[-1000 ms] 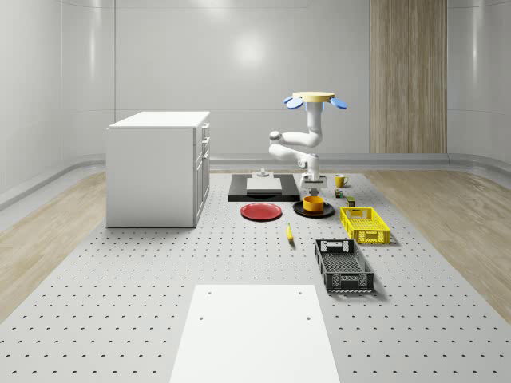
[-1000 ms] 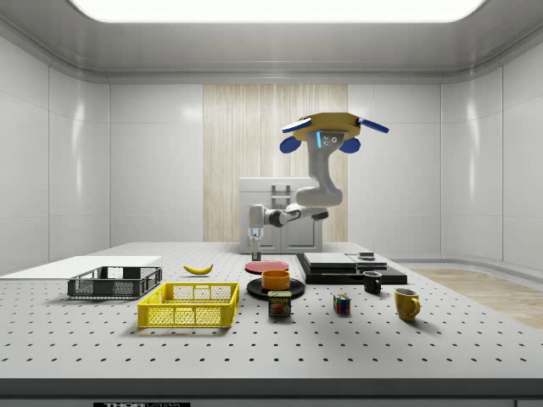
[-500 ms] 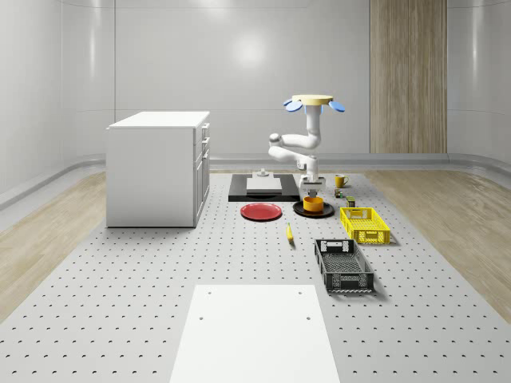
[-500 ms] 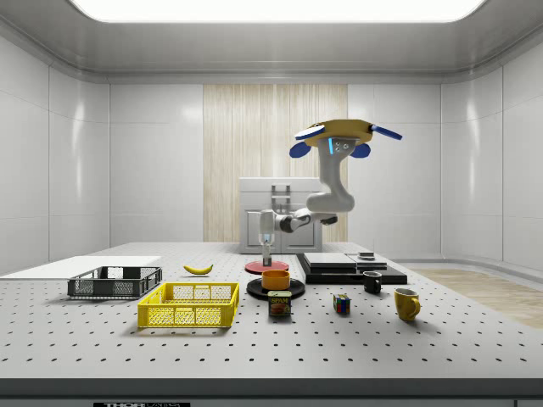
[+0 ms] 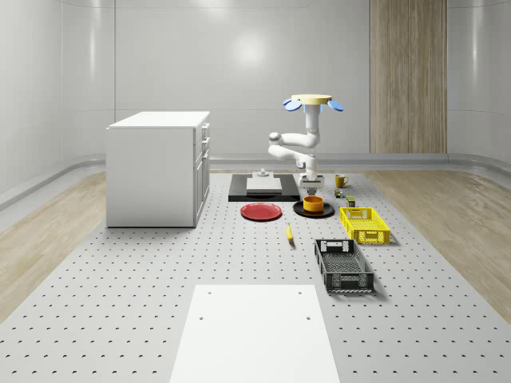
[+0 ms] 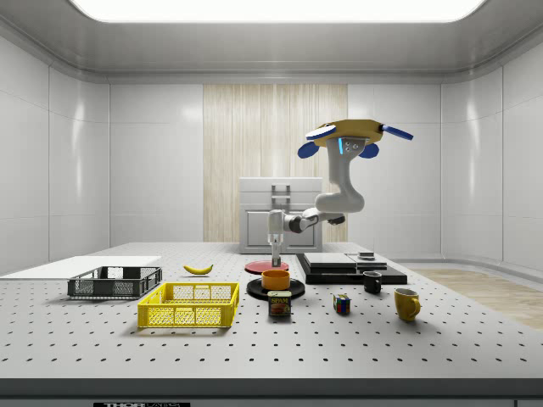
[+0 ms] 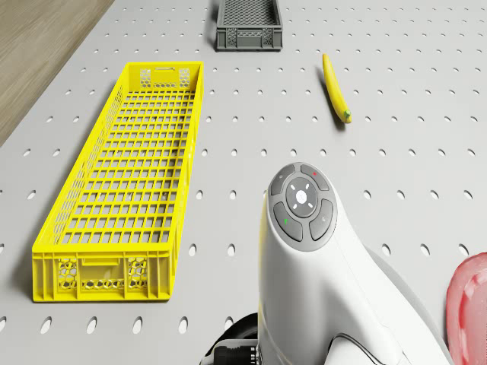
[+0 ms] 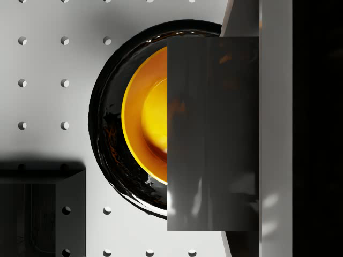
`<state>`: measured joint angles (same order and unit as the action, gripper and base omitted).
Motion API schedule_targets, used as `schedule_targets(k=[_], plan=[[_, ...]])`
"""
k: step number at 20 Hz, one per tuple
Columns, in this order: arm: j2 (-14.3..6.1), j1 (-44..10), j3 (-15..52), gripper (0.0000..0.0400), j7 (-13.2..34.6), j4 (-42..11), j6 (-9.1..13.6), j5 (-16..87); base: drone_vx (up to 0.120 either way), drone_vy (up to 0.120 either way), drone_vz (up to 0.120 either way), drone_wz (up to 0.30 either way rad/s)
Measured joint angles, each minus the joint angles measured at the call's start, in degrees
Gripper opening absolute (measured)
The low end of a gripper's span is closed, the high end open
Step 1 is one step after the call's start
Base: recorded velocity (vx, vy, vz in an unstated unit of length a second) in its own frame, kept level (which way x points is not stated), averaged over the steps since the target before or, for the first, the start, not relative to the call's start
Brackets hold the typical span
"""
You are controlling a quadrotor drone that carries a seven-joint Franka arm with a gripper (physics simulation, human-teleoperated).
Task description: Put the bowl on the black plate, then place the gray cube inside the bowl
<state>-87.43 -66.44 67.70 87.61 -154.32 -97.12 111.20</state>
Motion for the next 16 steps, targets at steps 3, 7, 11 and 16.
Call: schedule_targets(k=[3, 7, 11, 16], plan=[[0.1, -0.4, -1.6, 0.0250, 0.0, 0.7, -0.8, 1.4, 0.000, 0.000, 0.000, 0.000], [0.5, -1.2, -3.8, 0.0250, 0.3, 1.8, -1.8, 3.5, 0.000, 0.000, 0.000, 0.000], [1.1, -2.4, -5.3, 0.0250, 1.3, 2.4, -2.1, 5.0, 0.000, 0.000, 0.000, 0.000], [1.9, -3.4, -7.6, 0.0250, 1.7, 3.6, -2.9, 7.3, 0.000, 0.000, 0.000, 0.000]])
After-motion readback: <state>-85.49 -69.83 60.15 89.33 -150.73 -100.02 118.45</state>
